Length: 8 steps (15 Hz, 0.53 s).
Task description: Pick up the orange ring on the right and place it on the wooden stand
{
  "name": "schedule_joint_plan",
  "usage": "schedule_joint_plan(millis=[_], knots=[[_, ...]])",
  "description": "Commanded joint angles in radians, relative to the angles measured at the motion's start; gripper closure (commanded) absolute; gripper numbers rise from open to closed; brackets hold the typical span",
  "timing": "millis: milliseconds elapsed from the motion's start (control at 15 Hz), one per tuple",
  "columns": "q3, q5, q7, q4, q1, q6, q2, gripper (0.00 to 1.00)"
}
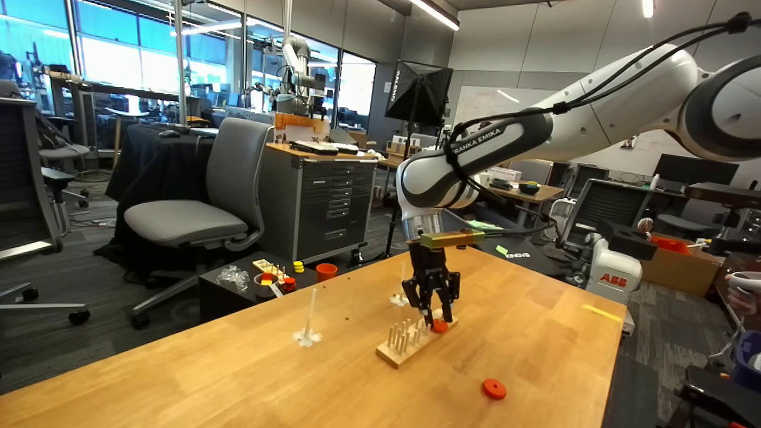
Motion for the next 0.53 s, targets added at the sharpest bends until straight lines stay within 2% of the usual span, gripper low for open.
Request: schedule_joint_plan(millis=[0,133,467], knots=[[-0.009,0.021,-0.006,0.010,0.005,-0.017,-0.008,0.19],[-0.010,0.011,-0.025,-0.051,0.009,0.022,-0.050,0.02],[-0.013,-0.018,-0.085,-0.258,0.026,0.166,-0.193,0.00]])
